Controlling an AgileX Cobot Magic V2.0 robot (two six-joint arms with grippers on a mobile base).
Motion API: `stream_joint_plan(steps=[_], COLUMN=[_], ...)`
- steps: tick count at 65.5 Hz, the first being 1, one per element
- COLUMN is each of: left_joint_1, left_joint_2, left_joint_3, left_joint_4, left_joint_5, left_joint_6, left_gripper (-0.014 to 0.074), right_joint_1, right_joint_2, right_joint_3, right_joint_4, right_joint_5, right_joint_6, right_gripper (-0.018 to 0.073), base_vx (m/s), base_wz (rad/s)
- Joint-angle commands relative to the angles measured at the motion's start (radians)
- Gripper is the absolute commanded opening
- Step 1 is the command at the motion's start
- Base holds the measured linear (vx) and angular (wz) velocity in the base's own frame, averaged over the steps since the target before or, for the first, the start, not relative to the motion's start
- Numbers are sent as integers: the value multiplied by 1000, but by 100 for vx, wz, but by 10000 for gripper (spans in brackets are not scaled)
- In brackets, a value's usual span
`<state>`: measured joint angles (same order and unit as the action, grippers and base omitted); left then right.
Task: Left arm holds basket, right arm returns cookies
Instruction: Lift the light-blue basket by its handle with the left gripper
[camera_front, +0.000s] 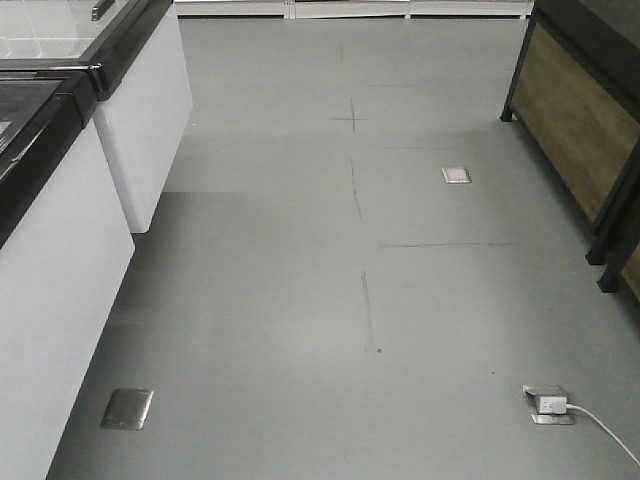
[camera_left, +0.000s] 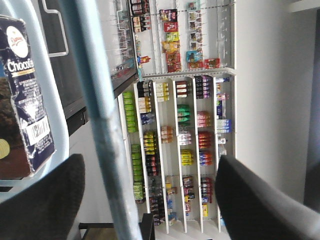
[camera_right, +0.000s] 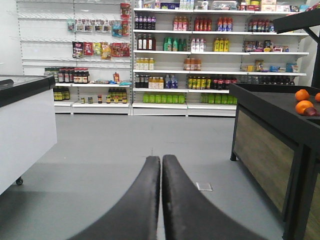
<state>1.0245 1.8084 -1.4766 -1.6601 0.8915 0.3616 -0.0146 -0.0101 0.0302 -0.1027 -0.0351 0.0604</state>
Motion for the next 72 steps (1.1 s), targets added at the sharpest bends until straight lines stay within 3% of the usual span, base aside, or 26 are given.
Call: stream_joint_plan(steps=[1,12,26,49,72], left_joint_1=[-2,10,29,12,-135], left_joint_2=[-29,-21,-21,-78,-165], left_joint_3=[-30,-30,-30,-122,-226], left_joint_4=[-116,-122,-122,-122,-122], left_joint_5=[37,19,25,69,123], left_joint_6=[8,-8,-7,-10,-23], left_gripper=[457,306,-11,-8,-8], right_joint_1=[-5,-5,-5,-5,-5], right_joint_2=[-12,-12,-12,-12,-12], right_joint_3=[0,0,0,0,0], right_joint_4=[-5,-5,-5,-5,-5], right_joint_5=[-74,-74,-74,-74,-74], right_joint_6=[-4,-4,-4,-4,-4], right_gripper=[-3,-3,-3,-3,-3], base_vx=[0,0,0,0,0], base_wz=[0,0,0,0,0])
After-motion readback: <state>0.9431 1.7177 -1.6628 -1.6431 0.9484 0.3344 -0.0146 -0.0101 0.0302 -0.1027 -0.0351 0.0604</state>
